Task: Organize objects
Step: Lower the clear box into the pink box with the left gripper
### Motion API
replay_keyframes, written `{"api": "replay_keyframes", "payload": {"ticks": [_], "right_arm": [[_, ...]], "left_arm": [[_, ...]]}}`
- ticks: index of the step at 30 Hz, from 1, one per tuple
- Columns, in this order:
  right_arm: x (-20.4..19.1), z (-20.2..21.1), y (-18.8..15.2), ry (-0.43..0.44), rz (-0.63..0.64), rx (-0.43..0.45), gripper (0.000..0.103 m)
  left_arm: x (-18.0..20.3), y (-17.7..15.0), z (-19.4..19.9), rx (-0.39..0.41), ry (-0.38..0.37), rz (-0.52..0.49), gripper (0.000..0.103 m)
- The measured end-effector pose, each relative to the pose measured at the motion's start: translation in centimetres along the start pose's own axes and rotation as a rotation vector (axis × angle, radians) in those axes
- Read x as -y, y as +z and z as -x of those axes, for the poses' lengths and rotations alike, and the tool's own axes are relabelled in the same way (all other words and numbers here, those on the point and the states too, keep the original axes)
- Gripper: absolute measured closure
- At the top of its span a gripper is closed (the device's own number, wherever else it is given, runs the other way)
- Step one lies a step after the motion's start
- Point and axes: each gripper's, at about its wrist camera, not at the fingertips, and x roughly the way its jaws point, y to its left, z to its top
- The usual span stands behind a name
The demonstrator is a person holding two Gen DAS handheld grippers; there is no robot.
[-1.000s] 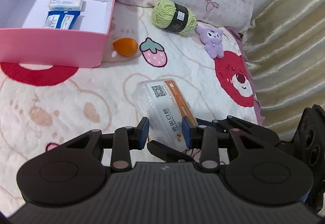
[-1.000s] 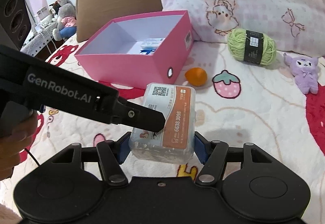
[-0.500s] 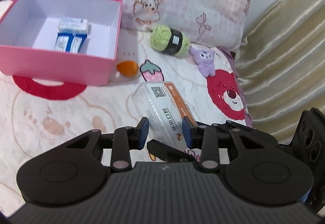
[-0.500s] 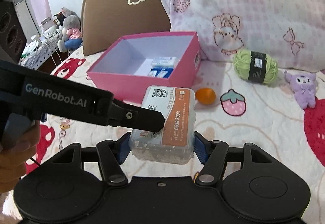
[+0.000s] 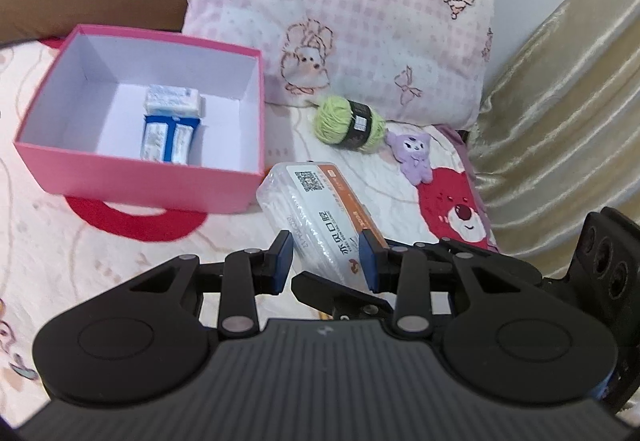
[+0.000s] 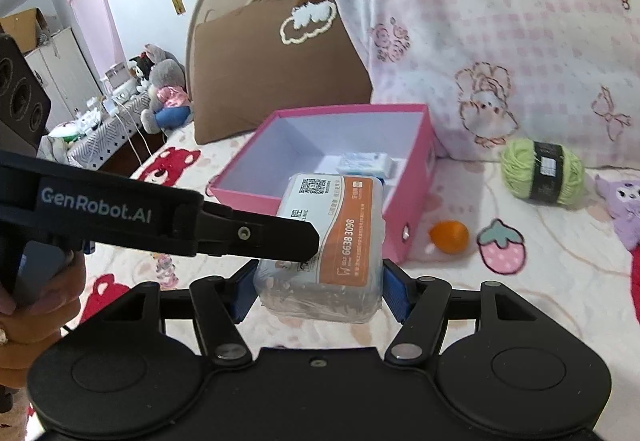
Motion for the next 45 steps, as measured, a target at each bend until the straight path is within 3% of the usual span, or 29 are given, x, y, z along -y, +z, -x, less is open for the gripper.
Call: {"api": "replay_keyframes", "payload": {"ticks": [11,16,21,29,36,40,45], "right_arm": [[-1.9,-4.3,4.1,0.090,-0.028,0.008,0.034],[-1.8,-7.1,5.3,0.104,-0.032,-0.019,0.034],[-2.2,-9.9,6.3,0.073,-0.016,-0.055,0.034],[-2.2,-15.4,9.1,0.077,-0.053,-0.099,0.034],[-1.1,-21.3,10.8,0.083,-0.115,-0.216,0.034],[-1.1,-25.4,11.6,0.092,-0.064,-0.305,0.034],[-0.3,-28.3,12.2,0.079,-0.060,-0.369,0.035]], "left_arm": [[-4.2,4.4,1.9,0.001,0.056,0.009,0.069],[-6.5,5.4,0.7,0.007,0.070,0.021,0.069],[-9.6,6.9,-1.1,-0.008,0.061,0.105,0.069],[-13.3,10.6,-3.6,-0.051,0.125,0.146,0.068],[-17.0,13.5,-7.5,-0.142,0.173,0.223,0.068],[-18.4,14.6,-10.2,-0.181,0.246,0.217,0.067],[-20.6,15.2,-12.8,-0.216,0.239,0.266,0.067]]}}
